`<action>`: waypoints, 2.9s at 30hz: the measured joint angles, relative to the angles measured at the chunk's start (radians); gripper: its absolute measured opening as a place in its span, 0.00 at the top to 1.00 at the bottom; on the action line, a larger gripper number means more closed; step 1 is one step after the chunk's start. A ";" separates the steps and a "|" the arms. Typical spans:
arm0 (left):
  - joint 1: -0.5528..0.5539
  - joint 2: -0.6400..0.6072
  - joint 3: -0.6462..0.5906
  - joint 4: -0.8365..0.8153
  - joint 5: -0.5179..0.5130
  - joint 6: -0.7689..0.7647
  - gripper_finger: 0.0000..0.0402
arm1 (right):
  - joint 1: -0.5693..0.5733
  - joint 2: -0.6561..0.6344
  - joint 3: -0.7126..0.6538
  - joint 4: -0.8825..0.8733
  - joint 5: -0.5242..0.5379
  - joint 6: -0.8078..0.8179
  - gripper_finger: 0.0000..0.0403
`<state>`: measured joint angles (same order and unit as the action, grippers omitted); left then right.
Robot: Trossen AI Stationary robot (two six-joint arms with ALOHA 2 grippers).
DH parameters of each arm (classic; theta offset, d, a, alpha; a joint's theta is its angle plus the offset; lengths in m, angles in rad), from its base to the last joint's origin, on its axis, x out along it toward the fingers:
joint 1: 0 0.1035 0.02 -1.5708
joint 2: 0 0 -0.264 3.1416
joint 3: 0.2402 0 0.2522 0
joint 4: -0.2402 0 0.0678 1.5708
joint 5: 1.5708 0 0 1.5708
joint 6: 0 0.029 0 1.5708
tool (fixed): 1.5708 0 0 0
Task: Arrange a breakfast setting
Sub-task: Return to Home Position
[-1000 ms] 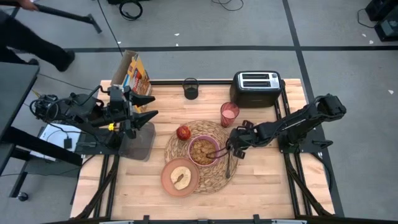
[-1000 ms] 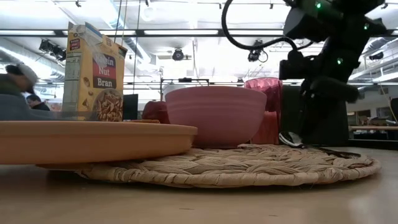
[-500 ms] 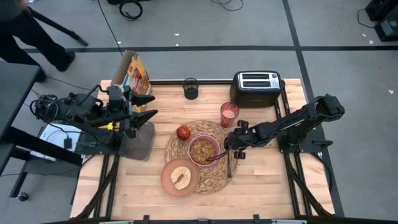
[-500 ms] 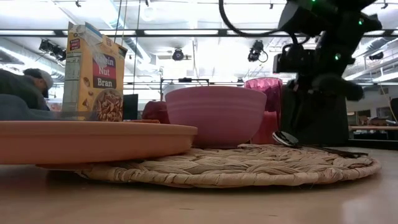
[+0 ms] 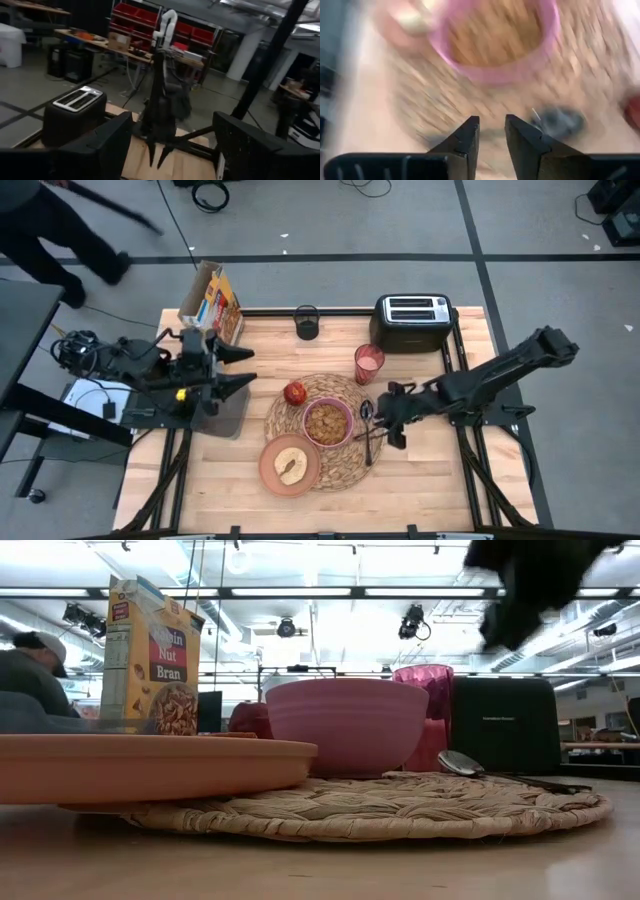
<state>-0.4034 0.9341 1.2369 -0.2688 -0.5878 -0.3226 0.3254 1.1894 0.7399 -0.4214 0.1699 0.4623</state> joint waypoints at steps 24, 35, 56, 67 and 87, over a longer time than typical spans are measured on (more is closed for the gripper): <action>0.294 -0.027 -0.195 -0.062 0.345 0.066 0.88 | -0.384 -0.515 0.000 0.402 -0.199 -0.382 0.96; 0.290 -0.050 -0.379 0.065 0.318 0.303 0.88 | -0.423 -0.606 -0.003 0.307 -0.171 -0.619 0.95; 0.309 -0.329 -1.016 0.658 0.403 0.446 0.88 | -0.453 -1.190 -0.658 0.732 -0.101 -0.459 0.95; 0.341 -0.590 -1.212 0.507 0.402 0.275 0.87 | -0.458 -1.171 -0.734 0.643 -0.180 -0.412 0.95; 0.317 -0.777 -1.212 0.310 0.409 0.334 0.87 | -0.458 -1.170 -0.734 0.607 -0.171 -0.420 0.94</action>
<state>-0.0864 0.1566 0.0246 0.0417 -0.1787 0.0113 -0.1326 0.0193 0.0059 0.1860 -0.0009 0.0422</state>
